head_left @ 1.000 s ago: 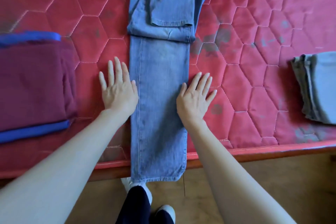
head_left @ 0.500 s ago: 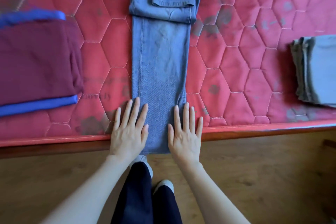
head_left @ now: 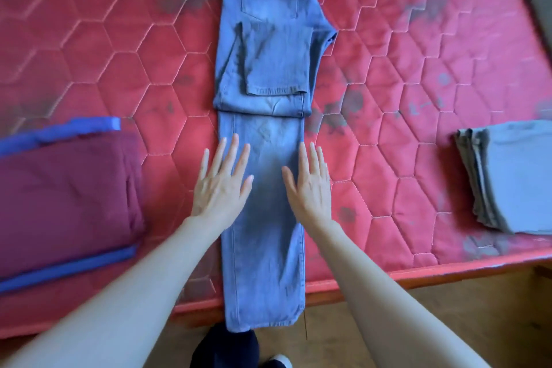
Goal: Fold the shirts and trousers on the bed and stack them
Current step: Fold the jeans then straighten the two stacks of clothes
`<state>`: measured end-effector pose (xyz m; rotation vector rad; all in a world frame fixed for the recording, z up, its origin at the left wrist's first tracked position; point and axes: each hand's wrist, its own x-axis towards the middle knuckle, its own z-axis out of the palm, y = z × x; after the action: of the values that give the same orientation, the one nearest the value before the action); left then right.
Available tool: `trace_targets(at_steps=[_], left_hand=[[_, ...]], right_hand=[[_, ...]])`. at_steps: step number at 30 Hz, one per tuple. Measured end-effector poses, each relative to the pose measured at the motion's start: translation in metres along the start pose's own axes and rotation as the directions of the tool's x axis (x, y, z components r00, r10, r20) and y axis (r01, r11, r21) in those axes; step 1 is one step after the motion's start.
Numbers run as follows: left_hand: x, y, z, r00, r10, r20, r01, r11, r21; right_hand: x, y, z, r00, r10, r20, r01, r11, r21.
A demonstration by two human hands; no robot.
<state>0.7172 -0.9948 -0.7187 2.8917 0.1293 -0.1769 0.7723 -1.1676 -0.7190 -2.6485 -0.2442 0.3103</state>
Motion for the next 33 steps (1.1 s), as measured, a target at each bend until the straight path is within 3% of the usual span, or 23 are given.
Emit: trace_targets(at_steps=[4, 8, 12, 17, 19, 23, 26, 28, 33], left_hand=[[0.100, -0.019, -0.018, 0.999, -0.028, -0.031, 0.027, 0.999, -0.031], [0.173, -0.031, -0.030, 1.000, 0.016, -0.017, -0.016, 1.000, -0.010], [0.207, -0.040, -0.030, 0.976, 0.197, 0.094, -0.206, 0.972, 0.108], [0.210, -0.048, -0.032, 0.936, 0.342, 0.079, -0.350, 0.928, 0.125], [0.204, -0.049, -0.034, 0.932, 0.356, 0.063, -0.361, 0.927, 0.098], [0.204, -0.046, -0.043, 0.936, 0.352, -0.001, -0.350, 0.930, 0.111], [0.197, -0.043, -0.049, 0.927, 0.366, -0.086, -0.358, 0.929, 0.095], [0.187, -0.040, -0.054, 0.911, 0.378, -0.164, -0.372, 0.926, 0.070], [0.135, -0.033, -0.069, 0.834, 0.406, -0.372, -0.439, 0.899, -0.002]], right_hand=[[0.098, -0.016, -0.019, 0.999, 0.022, -0.041, -0.020, 0.998, 0.058], [0.169, -0.022, -0.033, 0.993, -0.028, -0.112, 0.010, 0.987, -0.163], [0.202, -0.022, -0.032, 0.985, -0.133, 0.114, 0.160, 0.949, -0.273], [0.206, -0.008, -0.029, 0.970, -0.123, 0.210, 0.149, 0.983, -0.112], [0.205, -0.006, -0.030, 0.968, -0.183, 0.170, 0.207, 0.969, -0.135], [0.198, -0.012, -0.029, 0.935, -0.340, 0.102, 0.351, 0.840, -0.413], [0.192, -0.020, -0.033, 0.939, -0.343, -0.005, 0.308, 0.851, -0.426], [0.185, -0.021, -0.041, 0.954, -0.296, -0.050, 0.255, 0.886, -0.387], [0.126, -0.025, -0.063, 0.932, -0.271, -0.242, 0.257, 0.962, -0.090]])
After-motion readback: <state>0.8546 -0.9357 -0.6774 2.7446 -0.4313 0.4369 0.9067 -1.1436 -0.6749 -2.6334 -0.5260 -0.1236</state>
